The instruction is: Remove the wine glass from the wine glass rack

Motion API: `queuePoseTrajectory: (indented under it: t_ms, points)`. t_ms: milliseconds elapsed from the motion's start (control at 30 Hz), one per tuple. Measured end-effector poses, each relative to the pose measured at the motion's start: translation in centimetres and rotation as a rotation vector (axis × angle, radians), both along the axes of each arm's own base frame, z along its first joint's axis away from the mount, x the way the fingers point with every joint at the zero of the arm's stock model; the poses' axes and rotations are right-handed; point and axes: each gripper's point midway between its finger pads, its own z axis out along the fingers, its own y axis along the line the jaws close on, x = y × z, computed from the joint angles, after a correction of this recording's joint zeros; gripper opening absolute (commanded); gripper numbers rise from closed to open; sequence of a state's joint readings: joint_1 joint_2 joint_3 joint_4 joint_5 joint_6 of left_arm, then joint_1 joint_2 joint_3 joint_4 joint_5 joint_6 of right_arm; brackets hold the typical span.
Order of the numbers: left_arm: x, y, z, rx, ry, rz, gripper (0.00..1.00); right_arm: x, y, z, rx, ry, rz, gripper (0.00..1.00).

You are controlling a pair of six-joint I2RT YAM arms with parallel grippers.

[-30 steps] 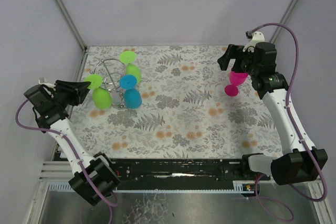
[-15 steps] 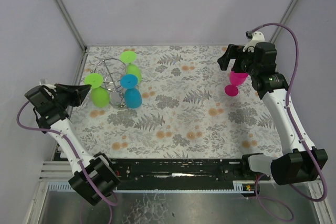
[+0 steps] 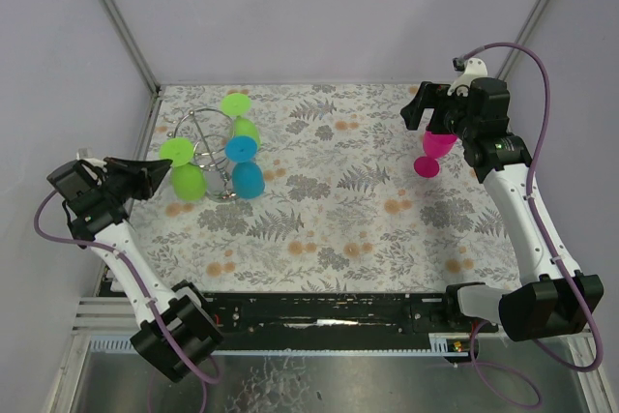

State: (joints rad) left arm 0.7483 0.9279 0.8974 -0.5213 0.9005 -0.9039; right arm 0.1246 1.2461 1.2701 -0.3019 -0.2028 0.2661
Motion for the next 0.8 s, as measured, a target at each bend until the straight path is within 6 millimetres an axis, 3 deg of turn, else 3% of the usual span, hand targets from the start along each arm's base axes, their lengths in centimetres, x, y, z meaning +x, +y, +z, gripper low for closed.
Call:
queuePoseTrajectory:
  t_ms: [800]
  points:
    - [-1.2, -1.5, 0.5, -0.071, 0.004, -0.053, 0.00, -0.1, 0.0, -0.2, -0.001, 0.005, 0.000, 0.99]
